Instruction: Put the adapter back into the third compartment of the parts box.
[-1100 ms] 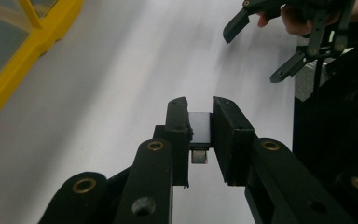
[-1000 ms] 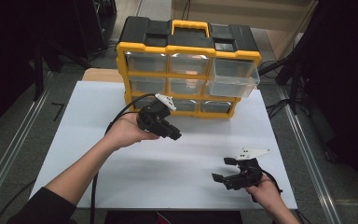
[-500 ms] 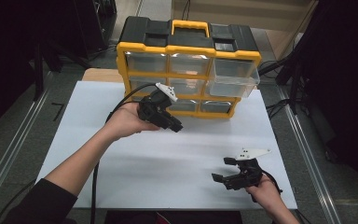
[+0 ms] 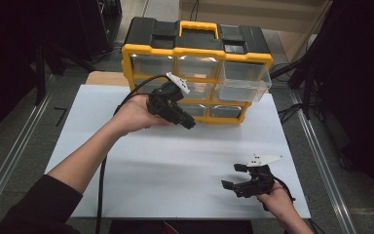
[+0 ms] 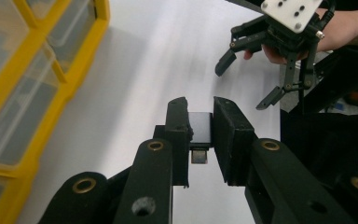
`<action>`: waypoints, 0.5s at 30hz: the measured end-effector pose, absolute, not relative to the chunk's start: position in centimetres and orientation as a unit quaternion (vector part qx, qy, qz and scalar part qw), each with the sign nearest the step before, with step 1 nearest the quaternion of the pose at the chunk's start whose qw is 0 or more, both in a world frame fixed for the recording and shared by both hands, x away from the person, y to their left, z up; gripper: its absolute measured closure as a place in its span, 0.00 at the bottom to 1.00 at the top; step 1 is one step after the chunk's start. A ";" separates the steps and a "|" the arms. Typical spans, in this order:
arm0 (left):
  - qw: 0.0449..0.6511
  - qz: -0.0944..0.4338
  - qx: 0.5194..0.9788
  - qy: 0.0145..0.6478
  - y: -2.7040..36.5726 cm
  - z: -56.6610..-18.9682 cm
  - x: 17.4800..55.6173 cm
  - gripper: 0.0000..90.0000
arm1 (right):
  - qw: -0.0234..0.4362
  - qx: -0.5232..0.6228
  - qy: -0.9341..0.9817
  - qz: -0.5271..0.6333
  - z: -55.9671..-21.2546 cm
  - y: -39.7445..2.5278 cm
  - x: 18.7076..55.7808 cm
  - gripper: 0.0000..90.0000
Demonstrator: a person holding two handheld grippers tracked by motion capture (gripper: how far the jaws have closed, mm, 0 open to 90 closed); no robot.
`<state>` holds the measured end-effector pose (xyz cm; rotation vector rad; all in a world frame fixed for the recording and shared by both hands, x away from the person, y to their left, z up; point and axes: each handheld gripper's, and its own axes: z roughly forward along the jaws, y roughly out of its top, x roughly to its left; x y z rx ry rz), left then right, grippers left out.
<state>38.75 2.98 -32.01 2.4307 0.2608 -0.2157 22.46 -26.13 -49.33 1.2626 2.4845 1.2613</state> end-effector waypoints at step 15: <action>0.333 -0.068 0.937 0.074 1.4 -28.0 39.3 0.86 | 0.042 0.413 0.811 0.412 -49.3 -26.2 22.5 0.14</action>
